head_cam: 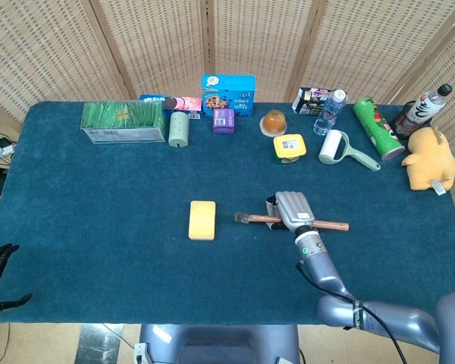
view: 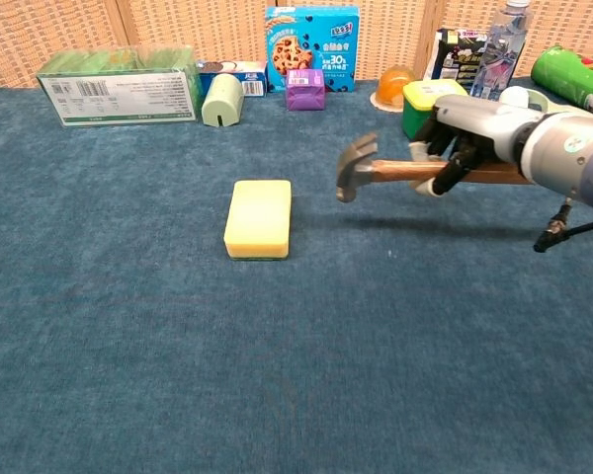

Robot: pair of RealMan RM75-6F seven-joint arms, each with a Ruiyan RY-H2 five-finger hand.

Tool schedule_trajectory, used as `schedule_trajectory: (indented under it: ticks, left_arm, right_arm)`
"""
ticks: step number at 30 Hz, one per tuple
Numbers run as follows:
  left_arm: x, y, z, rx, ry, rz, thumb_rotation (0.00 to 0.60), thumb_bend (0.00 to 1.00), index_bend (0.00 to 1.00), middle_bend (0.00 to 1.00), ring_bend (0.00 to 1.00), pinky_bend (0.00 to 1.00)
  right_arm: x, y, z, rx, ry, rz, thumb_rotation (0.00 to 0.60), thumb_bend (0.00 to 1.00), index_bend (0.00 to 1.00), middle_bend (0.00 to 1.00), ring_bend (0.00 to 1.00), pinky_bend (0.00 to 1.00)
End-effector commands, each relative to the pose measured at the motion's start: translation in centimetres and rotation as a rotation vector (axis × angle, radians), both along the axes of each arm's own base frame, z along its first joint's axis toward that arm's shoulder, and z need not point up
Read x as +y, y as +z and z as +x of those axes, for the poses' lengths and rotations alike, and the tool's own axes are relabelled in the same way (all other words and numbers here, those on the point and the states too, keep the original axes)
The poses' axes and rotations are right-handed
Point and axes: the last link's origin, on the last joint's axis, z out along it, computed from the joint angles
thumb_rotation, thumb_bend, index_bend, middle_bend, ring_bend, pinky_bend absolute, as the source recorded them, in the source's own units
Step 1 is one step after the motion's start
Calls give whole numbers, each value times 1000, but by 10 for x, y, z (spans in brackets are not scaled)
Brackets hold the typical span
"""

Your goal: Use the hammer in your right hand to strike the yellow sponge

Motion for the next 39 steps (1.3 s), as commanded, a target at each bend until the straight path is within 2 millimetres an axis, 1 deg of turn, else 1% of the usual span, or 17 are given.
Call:
schedule_trajectory:
  ticks: [1,7,10,11,12,13,15,16,17,18,20,23,31,33,36,39]
  left_arm:
    - [0,-1,1,1,0,-4,600,138,105,72,0,0]
    - [1,-2,4,7,-1,-9,600,139,105,72,0,0]
    - [1,-2,5,8,0,-11,600,139,106,72,0,0]
    - [0,-2,5,9,1,-11,600,139,105,72,0,0]
    - [0,-2,5,10,2,-11,600,140,106,72,0,0]
    - [0,-2,5,11,2,-12,600,140,105,72,0,0]
    - [0,-2,5,11,1,-10,600,139,105,72,0,0]
    - [0,-2,5,11,1,-10,600,139,105,72,0,0]
    - [0,-2,6,11,0,-10,600,139,105,72,0,0]
    - [0,-2,6,11,0,-10,600,139,105,72,0,0]
    - [0,-2,6,11,0,-11,600,139,105,72,0,0]
    - [0,-3,6,10,-2,-12,600,139,105,72,0,0]
    - [0,-3,7,11,-5,-12,600,139,106,72,0,0]
    - [0,-3,7,11,-7,-11,600,139,106,72,0,0]
    - [0,-3,8,12,-8,-9,600,139,106,72,0,0]
    - [-1,-2,8,13,-7,-8,600,139,105,72,0,0]
  right_arm:
    - [-3,-2,-24,52,-3,-4,600,414,901,1000,1000,935]
    - [-5,-4,-46,93,-14,5,600,402,864,1000,1000,871]
    - [-5,-6,-52,90,-23,22,600,398,791,972,990,795]
    - [-4,-7,-53,91,-19,27,600,396,733,920,953,745]
    - [-3,-7,-54,92,-12,33,600,396,661,836,884,687]
    - [-2,-6,-55,89,-5,43,600,396,609,771,821,647]
    - [-1,-5,-55,88,5,57,600,395,445,560,623,528]
    - [-1,-5,-55,85,11,59,600,394,393,498,564,492]
    - [0,-4,-54,77,18,62,600,391,323,419,485,443]
    - [1,-3,-54,70,21,61,600,388,270,364,425,406]
    - [2,-1,-51,45,33,55,600,384,206,305,359,363]
    - [2,4,-50,37,51,45,600,379,168,277,315,336]
    - [7,15,-51,15,64,33,600,375,142,271,284,304]
    - [9,19,-53,7,61,34,600,372,117,248,260,279]
    - [10,21,-57,13,59,36,600,335,58,193,211,224]
    - [11,23,-60,1,50,35,600,303,42,178,197,213]
